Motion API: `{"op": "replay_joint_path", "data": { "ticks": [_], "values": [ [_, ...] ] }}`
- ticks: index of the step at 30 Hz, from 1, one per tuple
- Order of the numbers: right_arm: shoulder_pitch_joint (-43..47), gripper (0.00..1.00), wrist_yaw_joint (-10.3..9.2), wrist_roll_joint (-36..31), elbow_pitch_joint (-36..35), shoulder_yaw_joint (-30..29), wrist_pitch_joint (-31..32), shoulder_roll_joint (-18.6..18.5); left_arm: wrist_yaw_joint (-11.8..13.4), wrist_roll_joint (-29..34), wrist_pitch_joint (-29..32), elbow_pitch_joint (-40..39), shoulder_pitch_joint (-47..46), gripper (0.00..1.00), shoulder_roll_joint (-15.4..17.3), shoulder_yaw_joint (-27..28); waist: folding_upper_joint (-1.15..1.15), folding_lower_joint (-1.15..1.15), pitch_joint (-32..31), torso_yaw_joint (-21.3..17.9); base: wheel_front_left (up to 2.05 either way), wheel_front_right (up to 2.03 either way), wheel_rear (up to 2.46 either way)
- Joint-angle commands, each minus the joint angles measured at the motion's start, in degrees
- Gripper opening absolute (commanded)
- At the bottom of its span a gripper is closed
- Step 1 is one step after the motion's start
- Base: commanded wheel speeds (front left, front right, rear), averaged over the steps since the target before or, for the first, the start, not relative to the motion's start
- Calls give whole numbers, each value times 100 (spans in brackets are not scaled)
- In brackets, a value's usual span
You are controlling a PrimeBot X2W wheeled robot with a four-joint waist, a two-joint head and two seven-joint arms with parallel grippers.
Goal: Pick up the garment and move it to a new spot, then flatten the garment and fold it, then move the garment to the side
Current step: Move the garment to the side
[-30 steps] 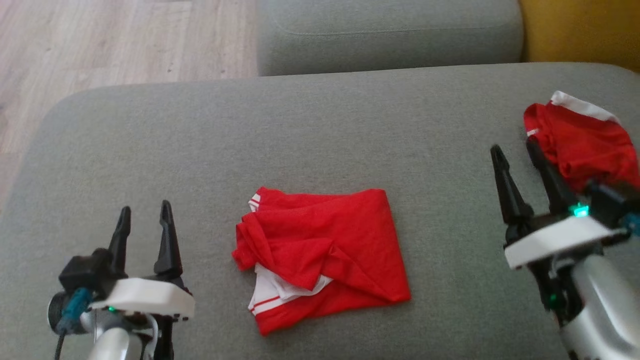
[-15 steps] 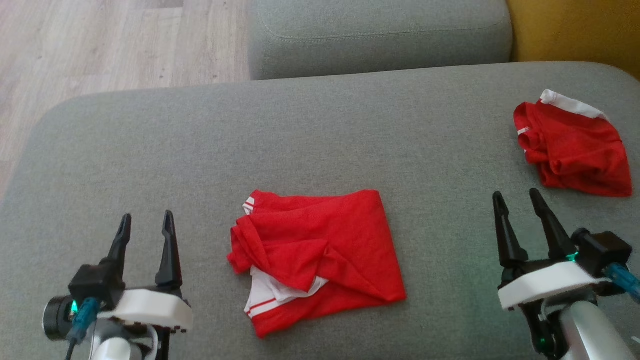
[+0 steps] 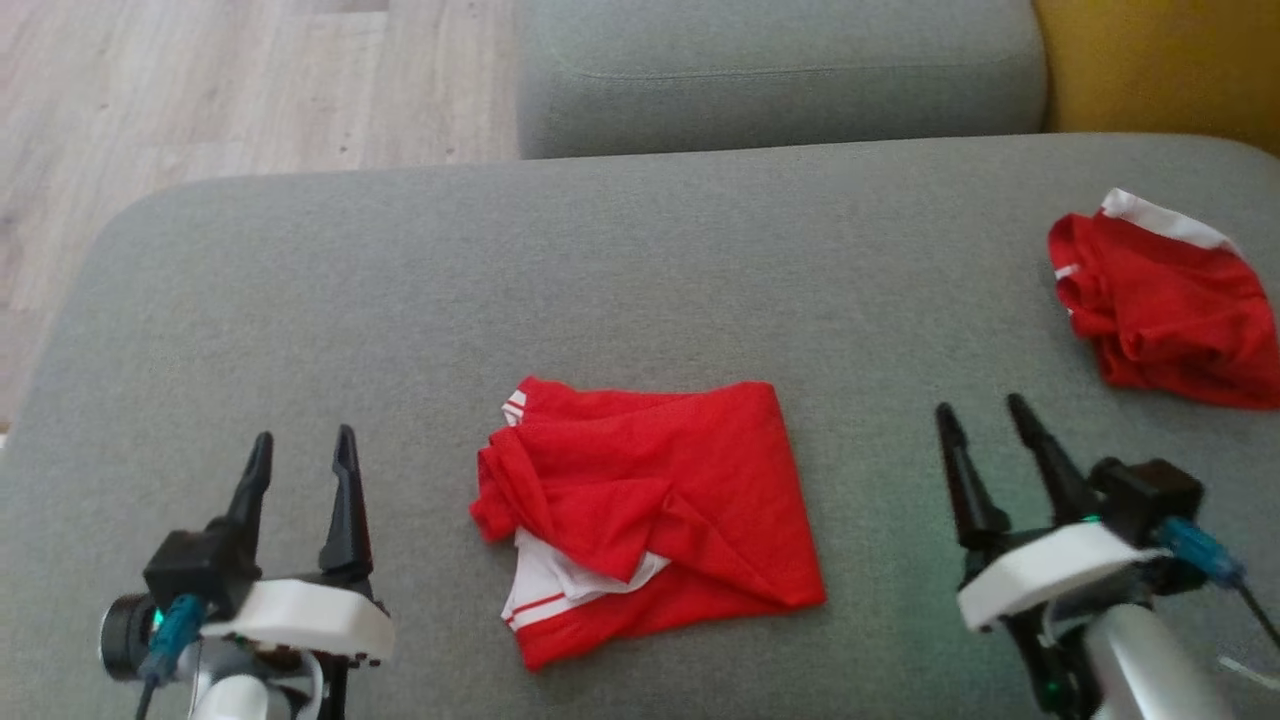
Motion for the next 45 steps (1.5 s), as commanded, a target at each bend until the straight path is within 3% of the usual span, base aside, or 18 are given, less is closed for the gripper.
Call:
{"op": "replay_joint_path", "data": {
  "ticks": [1, 10, 20, 23, 27, 28, 30, 37, 45],
  "values": [
    [-378, 100, 40, 100, -128, 166, 105, 41, -30, 80, -70, -167, -269, 100, 12, 205, 0, 0, -12, 85, 0, 0, 0],
    [-1316, 100, 40, 786, 864, 920, 1585, 139, -132, 255, -70, -66, -305, 100, -92, 170, 0, 0, 20, 615, 0, 0, 0],
    [-1904, 100, 40, 1282, 2344, 876, 3186, 209, -204, 248, -70, -36, -402, 100, -211, 244, 0, 0, 229, 1088, 0, 0, 0],
    [-1841, 100, 40, 1673, 2535, 1043, 3857, 325, -227, 270, -70, -21, -419, 100, -236, 282, 0, 0, 258, 1155, 0, 0, 0],
    [-1816, 100, 40, 1839, 2527, 1153, 4007, 319, -244, 283, -70, -4, -434, 100, -252, 320, 0, 0, 270, 1157, 0, 0, 0],
    [-1812, 96, 40, 1894, 2489, 1193, 4004, 322, -250, 290, -70, 1, -439, 100, -257, 330, 0, 0, 269, 1150, 0, 0, 0],
    [-1832, 1, 40, 1973, 2389, 1249, 3877, 298, -262, 304, -70, 2, -452, 100, -270, 339, 0, 0, 269, 1128, 0, 0, 0],
    [-2115, 0, 40, 1996, 2184, 1180, 2839, 101, -318, 348, -70, -43, -440, 100, -297, 401, 0, 0, 167, 879, 0, 0, 0],
    [-2368, 0, 40, 2028, 2140, 1060, 2698, -299, -583, 218, -70, -166, -422, 100, -347, 313, 0, 0, 63, 246, 0, 0, 0]
  ]
}}
